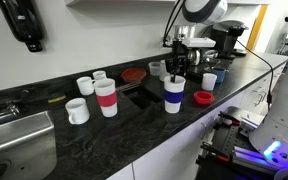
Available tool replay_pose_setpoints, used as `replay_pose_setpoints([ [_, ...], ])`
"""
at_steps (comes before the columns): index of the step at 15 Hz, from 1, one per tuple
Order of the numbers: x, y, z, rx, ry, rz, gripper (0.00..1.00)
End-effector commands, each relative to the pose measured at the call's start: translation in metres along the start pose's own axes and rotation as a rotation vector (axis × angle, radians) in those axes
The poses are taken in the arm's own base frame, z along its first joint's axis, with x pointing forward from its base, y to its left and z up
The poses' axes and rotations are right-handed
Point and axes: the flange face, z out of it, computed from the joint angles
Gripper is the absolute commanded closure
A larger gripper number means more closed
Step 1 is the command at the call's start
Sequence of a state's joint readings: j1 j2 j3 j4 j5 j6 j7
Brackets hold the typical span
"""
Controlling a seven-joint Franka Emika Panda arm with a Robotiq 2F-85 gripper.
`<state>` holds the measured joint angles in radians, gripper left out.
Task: Move the white-blue cup forward and put the pink lid in its place
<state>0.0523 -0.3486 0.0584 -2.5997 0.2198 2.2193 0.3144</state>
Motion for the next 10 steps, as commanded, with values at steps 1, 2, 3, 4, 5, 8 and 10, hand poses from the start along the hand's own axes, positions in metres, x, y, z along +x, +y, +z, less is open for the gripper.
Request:
replay_pose_setpoints([
  [1,0.005,0.004,-0.013,-0.007,0.004,0.005,0.19],
  [2,0.006,0.007,-0.020,-0.010,0.021,0.018,0.12],
  [3,0.007,0.010,-0.027,0.001,0.029,0.027,0.05],
  [4,0.008,0.013,-0.037,0.010,0.045,0.035,0.01],
  [5,0.010,0.015,-0.046,0.013,0.060,0.049,0.00],
  [8,0.012,0.030,-0.074,0.045,0.091,0.131,0.00],
  [10,0.012,0.046,-0.085,0.044,0.091,0.198,0.00],
])
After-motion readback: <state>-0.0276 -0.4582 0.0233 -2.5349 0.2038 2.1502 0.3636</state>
